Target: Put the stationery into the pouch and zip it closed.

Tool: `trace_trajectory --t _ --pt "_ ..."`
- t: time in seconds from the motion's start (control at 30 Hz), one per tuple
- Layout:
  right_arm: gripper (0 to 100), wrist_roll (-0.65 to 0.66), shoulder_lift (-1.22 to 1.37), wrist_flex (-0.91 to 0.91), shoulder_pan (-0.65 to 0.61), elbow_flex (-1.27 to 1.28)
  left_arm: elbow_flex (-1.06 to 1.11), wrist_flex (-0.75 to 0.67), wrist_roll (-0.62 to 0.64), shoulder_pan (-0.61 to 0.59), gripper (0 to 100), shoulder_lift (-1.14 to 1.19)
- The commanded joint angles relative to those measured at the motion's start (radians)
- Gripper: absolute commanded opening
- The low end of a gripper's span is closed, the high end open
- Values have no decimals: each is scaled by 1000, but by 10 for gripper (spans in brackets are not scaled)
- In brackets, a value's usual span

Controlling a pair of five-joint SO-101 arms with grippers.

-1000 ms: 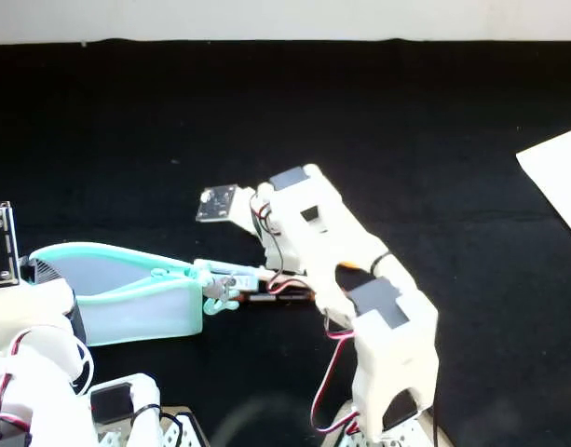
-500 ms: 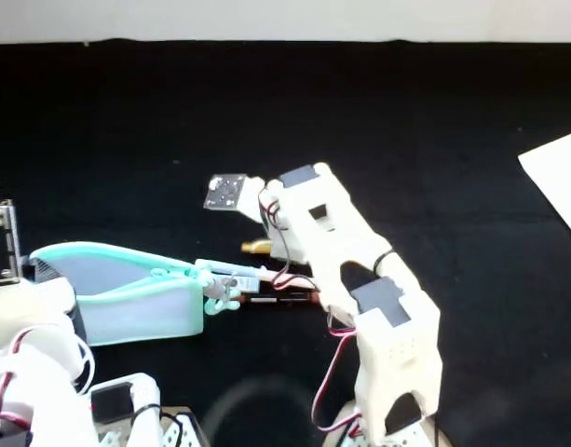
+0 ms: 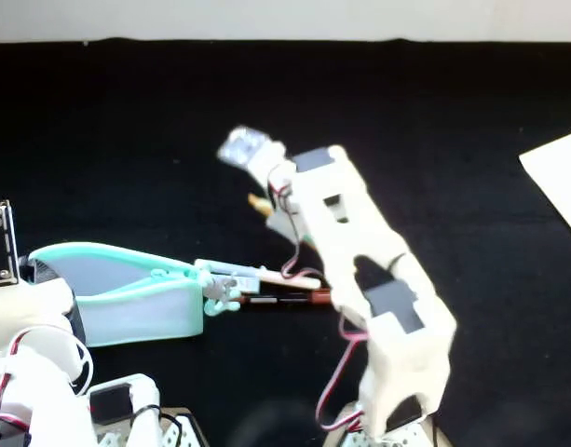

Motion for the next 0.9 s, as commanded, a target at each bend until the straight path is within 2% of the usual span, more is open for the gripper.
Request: trace_trajectory --t 0.0,0.3,0.53,0.7,0.87 --pt "8 -135 -203 -2 21 -33 25 28 14 13 6 2" --pt "8 -430 -536 -18 16 -33 25 29 14 13 6 2" --pt "8 -671 -757 -124 -21 -31 25 31 14 13 6 2" --pt "8 -798 -829 -189 -79 -41 25 31 14 13 6 2" --pt "7 -865 -843 -202 -117 -153 25 32 15 13 6 2"
